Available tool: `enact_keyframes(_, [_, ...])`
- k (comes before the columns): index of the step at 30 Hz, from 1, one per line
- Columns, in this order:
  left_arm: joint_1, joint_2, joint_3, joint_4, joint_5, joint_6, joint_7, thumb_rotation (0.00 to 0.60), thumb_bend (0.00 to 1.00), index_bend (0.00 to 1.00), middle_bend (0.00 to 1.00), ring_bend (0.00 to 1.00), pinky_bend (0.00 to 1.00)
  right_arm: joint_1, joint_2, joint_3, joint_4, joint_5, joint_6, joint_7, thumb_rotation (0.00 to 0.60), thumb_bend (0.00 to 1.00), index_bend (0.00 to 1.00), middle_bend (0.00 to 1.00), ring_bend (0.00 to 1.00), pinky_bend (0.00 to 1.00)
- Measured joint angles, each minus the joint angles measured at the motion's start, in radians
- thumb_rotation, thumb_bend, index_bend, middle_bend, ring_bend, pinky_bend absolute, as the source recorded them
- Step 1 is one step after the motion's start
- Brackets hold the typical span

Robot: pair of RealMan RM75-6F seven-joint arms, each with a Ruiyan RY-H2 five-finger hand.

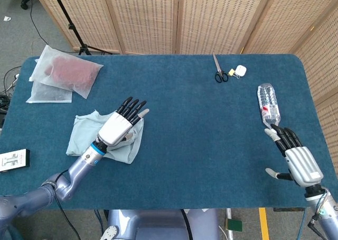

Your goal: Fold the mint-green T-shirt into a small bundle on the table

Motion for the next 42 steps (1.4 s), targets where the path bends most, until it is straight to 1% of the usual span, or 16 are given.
enact_keyframes(2, [0.010, 0.042, -0.005, -0.075, -0.016, -0.006, -0.006, 0.600, 0.00, 0.00, 0.00, 0.00, 0.00, 0.000, 0.000, 0.000, -0.001, -0.002, 0.001, -0.001, 0.600, 0.04, 0.00, 0.00, 0.00, 0.00])
enact_keyframes(3, [0.016, 0.066, -0.007, -0.115, -0.027, -0.011, -0.011, 0.600, 0.00, 0.03, 0.00, 0.00, 0.00, 0.000, 0.000, -0.001, -0.002, -0.003, 0.001, -0.003, 0.600, 0.04, 0.00, 0.00, 0.00, 0.00])
enact_keyframes(5, [0.030, 0.132, -0.011, -0.227, -0.058, -0.030, -0.018, 0.600, 0.00, 0.11, 0.00, 0.00, 0.00, 0.001, -0.001, -0.002, -0.005, -0.006, 0.000, -0.009, 0.600, 0.04, 0.00, 0.00, 0.00, 0.00])
enact_keyframes(7, [0.043, 0.197, -0.014, -0.335, -0.090, -0.049, -0.017, 0.600, 0.00, 0.23, 0.00, 0.00, 0.00, 0.001, -0.002, -0.003, -0.007, -0.008, -0.001, -0.013, 0.600, 0.04, 0.00, 0.00, 0.00, 0.00])
enact_keyframes(9, [0.060, 0.275, -0.017, -0.459, -0.132, -0.073, -0.013, 0.600, 0.00, 0.28, 0.00, 0.00, 0.00, 0.001, -0.003, -0.004, -0.009, -0.009, -0.001, -0.016, 0.600, 0.04, 0.00, 0.00, 0.00, 0.00])
enact_keyframes(11, [0.079, 0.357, -0.017, -0.562, -0.180, -0.103, -0.009, 0.600, 0.00, 0.31, 0.00, 0.00, 0.00, 0.000, -0.003, -0.005, -0.011, -0.011, -0.001, -0.018, 0.600, 0.04, 0.00, 0.00, 0.00, 0.00])
enact_keyframes(14, [0.110, 0.440, -0.008, -0.632, -0.249, -0.155, 0.006, 0.600, 0.01, 0.33, 0.00, 0.00, 0.00, 0.000, -0.003, -0.006, -0.012, -0.012, -0.001, -0.020, 0.600, 0.04, 0.00, 0.00, 0.00, 0.00])
enact_keyframes(19, [0.143, 0.462, 0.016, -0.624, -0.303, -0.212, 0.008, 0.600, 0.05, 0.35, 0.00, 0.00, 0.00, 0.000, -0.002, -0.007, -0.012, -0.012, -0.002, -0.020, 0.600, 0.04, 0.00, 0.00, 0.00, 0.00])
enact_keyframes(22, [0.157, 0.447, 0.024, -0.582, -0.329, -0.230, -0.025, 0.600, 0.07, 0.36, 0.00, 0.00, 0.00, 0.001, -0.003, -0.007, -0.012, -0.013, -0.004, -0.022, 0.600, 0.04, 0.00, 0.00, 0.00, 0.00])
enact_keyframes(26, [0.176, 0.410, 0.028, -0.522, -0.330, -0.239, -0.091, 0.600, 0.07, 0.37, 0.00, 0.00, 0.00, 0.002, -0.004, -0.008, -0.012, -0.014, -0.007, -0.026, 0.600, 0.04, 0.00, 0.00, 0.00, 0.00])
enact_keyframes(30, [0.190, 0.356, 0.018, -0.465, -0.337, -0.240, -0.139, 0.600, 0.11, 0.39, 0.00, 0.00, 0.00, 0.003, -0.006, -0.010, -0.012, -0.014, -0.009, -0.029, 0.600, 0.04, 0.00, 0.00, 0.00, 0.00])
enact_keyframes(35, [0.193, 0.300, -0.007, -0.408, -0.355, -0.265, -0.200, 0.600, 0.17, 0.42, 0.00, 0.00, 0.00, 0.003, -0.006, -0.010, -0.011, -0.014, -0.010, -0.029, 0.600, 0.04, 0.00, 0.00, 0.00, 0.00])
enact_keyframes(42, [0.186, 0.262, -0.024, -0.372, -0.358, -0.283, -0.202, 0.600, 0.23, 0.48, 0.00, 0.00, 0.00, 0.004, -0.006, -0.010, -0.010, -0.013, -0.010, -0.027, 0.600, 0.04, 0.00, 0.00, 0.00, 0.00])
